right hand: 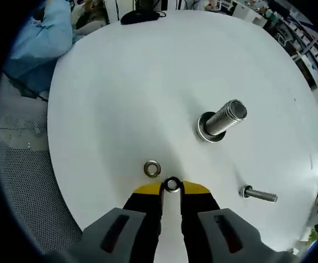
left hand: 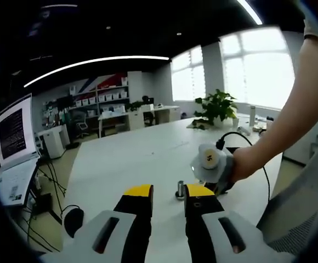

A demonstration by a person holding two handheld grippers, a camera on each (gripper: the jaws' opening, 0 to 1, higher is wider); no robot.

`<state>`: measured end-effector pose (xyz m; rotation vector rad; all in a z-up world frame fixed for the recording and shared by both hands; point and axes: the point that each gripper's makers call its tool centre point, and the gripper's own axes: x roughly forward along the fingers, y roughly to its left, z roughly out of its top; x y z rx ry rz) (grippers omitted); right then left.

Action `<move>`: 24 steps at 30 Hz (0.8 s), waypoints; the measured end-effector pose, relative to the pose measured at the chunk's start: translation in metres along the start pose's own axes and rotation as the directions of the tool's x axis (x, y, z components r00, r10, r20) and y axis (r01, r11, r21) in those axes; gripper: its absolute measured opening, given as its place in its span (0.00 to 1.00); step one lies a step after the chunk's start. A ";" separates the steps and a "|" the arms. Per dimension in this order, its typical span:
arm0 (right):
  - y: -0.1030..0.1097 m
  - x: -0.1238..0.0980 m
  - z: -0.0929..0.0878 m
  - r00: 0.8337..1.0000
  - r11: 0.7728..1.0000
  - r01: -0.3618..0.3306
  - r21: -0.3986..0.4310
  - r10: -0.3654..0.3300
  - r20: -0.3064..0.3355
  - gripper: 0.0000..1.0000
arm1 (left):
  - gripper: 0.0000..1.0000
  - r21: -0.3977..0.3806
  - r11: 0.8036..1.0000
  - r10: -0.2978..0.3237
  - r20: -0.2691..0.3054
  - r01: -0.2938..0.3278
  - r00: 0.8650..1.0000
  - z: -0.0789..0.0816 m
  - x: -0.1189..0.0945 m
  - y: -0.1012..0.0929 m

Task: Place the washer onto the threaded stud by aligning its center hole with the stud, sliding it down to the base, and recovering from edge contact or off-axis alignment until the washer reaches the visible bottom stop.

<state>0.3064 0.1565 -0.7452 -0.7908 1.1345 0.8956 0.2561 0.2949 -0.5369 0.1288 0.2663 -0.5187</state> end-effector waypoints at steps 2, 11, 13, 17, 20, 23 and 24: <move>0.000 -0.001 -0.003 1.000 1.000 0.006 -0.008 -0.006 -0.003 0.13 | 0.20 0.003 1.000 -0.001 -0.002 0.001 1.000 -0.001 0.000 -0.001; -0.009 -0.018 -0.006 0.999 0.997 0.019 0.070 -0.022 0.039 0.13 | 0.20 0.000 1.000 -0.003 0.005 0.003 1.000 0.001 0.000 -0.001; -0.012 -0.024 -0.006 0.999 0.997 0.028 0.072 -0.031 0.044 0.13 | 0.20 0.001 1.000 -0.005 0.008 0.005 1.000 0.002 0.000 -0.001; -0.015 -0.029 -0.006 0.998 0.996 0.036 0.082 -0.041 0.056 0.13 | 0.20 0.000 1.000 -0.007 0.007 0.007 1.000 0.001 0.000 -0.002; -0.017 -0.034 -0.009 0.997 0.996 0.042 0.081 -0.048 0.062 0.13 | 0.20 -0.012 1.000 -0.005 0.002 0.005 1.000 0.000 0.000 0.000; -0.020 -0.039 -0.010 0.996 0.996 0.050 0.076 -0.055 0.066 0.13 | 0.20 -0.020 1.000 -0.007 0.005 0.007 1.000 0.000 0.000 0.000; -0.021 -0.041 -0.011 0.996 0.996 0.053 0.078 -0.059 0.070 0.13 | 0.20 -0.020 1.000 -0.008 0.005 0.008 1.000 0.000 0.000 0.000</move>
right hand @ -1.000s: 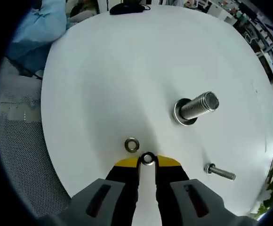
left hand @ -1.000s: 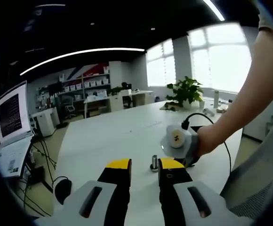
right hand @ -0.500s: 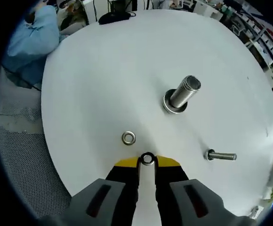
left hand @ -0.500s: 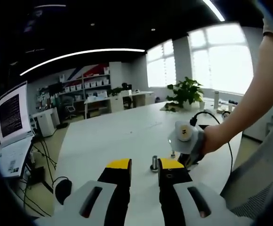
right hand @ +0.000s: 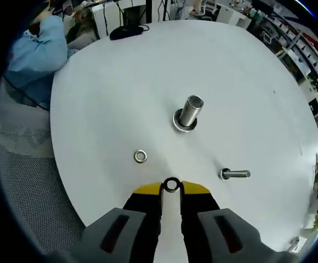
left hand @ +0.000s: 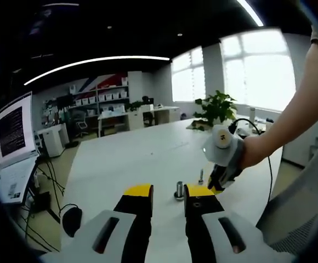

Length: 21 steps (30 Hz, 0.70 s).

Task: Place the washer onto the threaded stud by aligning its center hole with the stud, sliding it down to the base, and recovering from edge contact or off-axis alignment until the washer reaches the visible bottom stop.

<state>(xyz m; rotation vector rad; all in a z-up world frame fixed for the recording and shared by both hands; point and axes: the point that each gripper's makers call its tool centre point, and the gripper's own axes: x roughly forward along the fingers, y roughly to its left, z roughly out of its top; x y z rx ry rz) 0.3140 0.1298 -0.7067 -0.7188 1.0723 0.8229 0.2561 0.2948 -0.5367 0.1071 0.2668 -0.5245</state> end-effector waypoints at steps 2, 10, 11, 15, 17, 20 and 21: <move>-0.003 -0.003 -0.001 1.000 1.000 0.005 0.004 -0.005 0.003 0.13 | 0.20 0.004 1.000 -0.004 -0.002 0.004 1.000 0.000 0.000 -0.001; -0.017 -0.018 0.007 0.998 1.000 0.015 0.017 -0.016 0.057 0.13 | 0.20 0.013 1.000 -0.014 -0.002 0.014 1.000 0.000 0.001 -0.004; -0.022 -0.019 0.006 0.998 0.999 0.026 0.018 -0.027 0.049 0.13 | 0.20 0.010 1.000 -0.013 -0.002 0.013 1.000 0.000 0.001 -0.004; -0.031 -0.025 0.009 0.997 0.999 0.034 0.039 -0.037 0.065 0.13 | 0.20 0.004 1.000 -0.010 -0.004 0.010 1.000 -0.001 0.001 -0.002; -0.033 -0.027 0.010 0.997 0.999 0.038 0.036 -0.040 0.070 0.13 | 0.20 0.004 1.000 -0.012 -0.006 0.012 1.000 -0.001 0.001 -0.003; -0.037 -0.030 0.011 0.996 0.998 0.046 0.032 -0.048 0.078 0.13 | 0.20 0.003 1.000 -0.015 -0.005 0.015 1.000 -0.001 0.001 -0.004; -0.038 -0.031 0.011 0.995 0.998 0.048 0.032 -0.050 0.081 0.13 | 0.20 0.003 1.000 -0.014 -0.003 0.014 1.000 -0.001 0.001 -0.003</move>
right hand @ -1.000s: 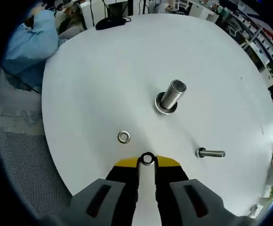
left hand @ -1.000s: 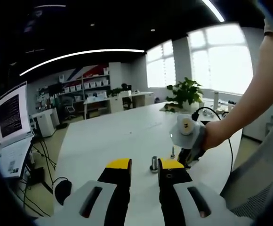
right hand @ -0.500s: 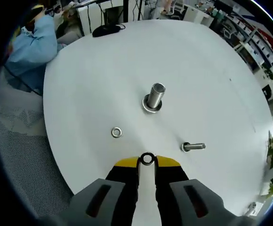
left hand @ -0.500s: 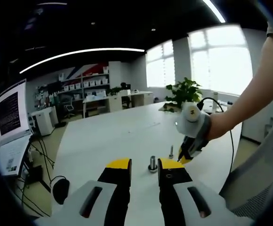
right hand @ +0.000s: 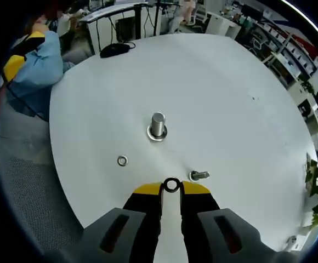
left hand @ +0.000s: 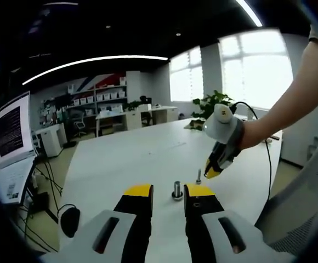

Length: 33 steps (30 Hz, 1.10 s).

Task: Place the washer onto the threaded stud by aligning its center hole with the stud, sliding it down to the base, and recovering from edge contact or off-axis alignment until the washer reaches the visible bottom stop.

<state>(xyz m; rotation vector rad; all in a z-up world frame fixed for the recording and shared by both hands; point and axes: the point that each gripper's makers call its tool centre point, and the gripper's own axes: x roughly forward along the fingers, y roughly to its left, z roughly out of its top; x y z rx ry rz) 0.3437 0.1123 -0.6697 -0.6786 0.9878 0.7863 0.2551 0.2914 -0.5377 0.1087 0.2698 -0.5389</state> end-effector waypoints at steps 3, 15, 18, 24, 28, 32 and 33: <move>-0.006 -0.002 0.000 1.000 1.000 0.008 -0.002 -0.008 0.007 0.13 | 0.20 -0.007 1.000 0.002 0.004 -0.002 1.000 0.001 -0.001 0.001; -0.025 -0.006 -0.001 0.999 0.999 0.035 -0.002 -0.035 0.025 0.13 | 0.20 -0.007 1.000 0.003 0.002 -0.003 1.000 0.000 0.000 0.002; -0.030 -0.001 0.000 0.999 0.999 0.037 -0.011 -0.037 0.018 0.13 | 0.20 -0.009 1.000 0.009 0.006 -0.009 1.000 0.001 -0.001 0.003; -0.037 0.005 0.004 0.999 0.999 0.042 -0.011 -0.042 0.015 0.14 | 0.20 -0.010 1.000 0.014 0.000 -0.014 1.000 0.000 -0.001 0.005; -0.041 0.010 0.004 0.999 0.998 0.049 -0.050 -0.050 -0.005 0.14 | 0.20 -0.007 1.000 0.014 -0.004 -0.014 1.000 -0.001 -0.001 0.004; -0.046 0.013 0.006 0.999 0.998 0.043 -0.048 -0.044 -0.009 0.14 | 0.20 -0.004 1.000 0.014 -0.008 -0.014 1.000 -0.002 -0.001 0.004; -0.046 0.013 0.006 0.999 0.998 0.042 -0.048 -0.042 -0.012 0.14 | 0.20 -0.003 1.000 0.015 -0.009 -0.015 1.000 -0.002 -0.001 0.004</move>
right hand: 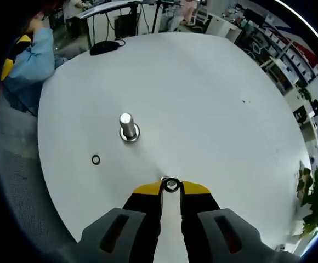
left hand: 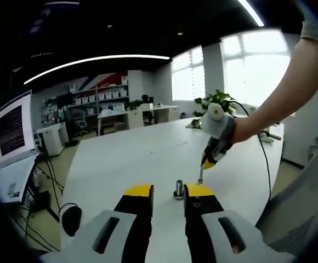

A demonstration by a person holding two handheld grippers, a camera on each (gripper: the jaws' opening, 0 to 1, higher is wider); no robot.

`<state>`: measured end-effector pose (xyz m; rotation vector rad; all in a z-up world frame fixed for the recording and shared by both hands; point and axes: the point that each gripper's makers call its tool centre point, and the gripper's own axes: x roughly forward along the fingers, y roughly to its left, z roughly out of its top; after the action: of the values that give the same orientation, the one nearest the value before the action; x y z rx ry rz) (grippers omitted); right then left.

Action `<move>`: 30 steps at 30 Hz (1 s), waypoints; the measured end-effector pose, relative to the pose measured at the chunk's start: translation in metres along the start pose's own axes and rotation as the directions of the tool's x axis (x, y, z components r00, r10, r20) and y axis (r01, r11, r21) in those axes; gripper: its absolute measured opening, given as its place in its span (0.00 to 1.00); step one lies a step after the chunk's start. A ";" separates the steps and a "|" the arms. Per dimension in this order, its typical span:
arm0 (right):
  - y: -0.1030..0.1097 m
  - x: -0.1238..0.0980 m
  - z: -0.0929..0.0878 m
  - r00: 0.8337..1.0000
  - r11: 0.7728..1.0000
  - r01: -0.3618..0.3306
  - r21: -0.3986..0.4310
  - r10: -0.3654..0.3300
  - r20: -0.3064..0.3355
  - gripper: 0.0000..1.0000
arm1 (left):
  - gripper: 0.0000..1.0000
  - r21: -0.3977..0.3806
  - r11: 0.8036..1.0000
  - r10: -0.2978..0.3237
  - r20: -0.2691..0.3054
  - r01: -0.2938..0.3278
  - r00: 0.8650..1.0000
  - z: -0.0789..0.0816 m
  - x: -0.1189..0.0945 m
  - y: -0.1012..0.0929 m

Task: Place the washer onto the threaded stud by aligning its center hole with the stud, sliding it down to the base, and recovering from edge contact or off-axis alignment until the washer reaches the visible bottom stop.

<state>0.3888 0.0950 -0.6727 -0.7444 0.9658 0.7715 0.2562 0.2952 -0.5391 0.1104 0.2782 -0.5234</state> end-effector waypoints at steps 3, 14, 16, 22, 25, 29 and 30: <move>-0.004 0.002 0.000 1.000 1.000 -0.002 -0.002 0.002 0.001 0.14 | 0.20 -0.001 1.000 0.001 -0.005 -0.001 1.000 -0.001 0.000 0.000; -0.003 0.004 -0.006 1.000 0.999 -0.031 -0.025 0.031 0.000 0.14 | 0.20 0.006 1.000 0.006 -0.011 -0.006 1.000 -0.003 0.001 0.001; -0.002 0.004 -0.006 0.999 0.999 -0.033 -0.030 0.033 0.000 0.14 | 0.20 0.004 1.000 0.006 -0.011 -0.006 1.000 -0.003 0.001 0.001; 0.000 0.006 -0.006 0.999 0.999 -0.042 -0.032 0.042 0.000 0.14 | 0.20 0.008 1.000 0.005 -0.017 -0.005 1.000 -0.004 0.001 0.000; 0.000 0.007 -0.003 0.999 0.998 -0.044 -0.039 0.045 0.006 0.14 | 0.20 0.010 1.000 0.006 -0.015 -0.005 1.000 -0.003 0.001 0.000; 0.001 0.009 -0.003 0.999 0.998 -0.048 -0.040 0.048 -0.002 0.14 | 0.20 0.011 1.000 0.005 -0.018 -0.005 1.000 -0.004 0.001 0.000; 0.002 0.009 -0.004 0.999 0.998 -0.050 -0.043 0.049 -0.007 0.14 | 0.20 0.010 1.000 0.006 -0.018 -0.005 1.000 -0.004 0.001 0.000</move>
<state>0.3886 0.0950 -0.6830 -0.7631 0.9781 0.8363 0.2559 0.2952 -0.5433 0.1258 0.2931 -0.5186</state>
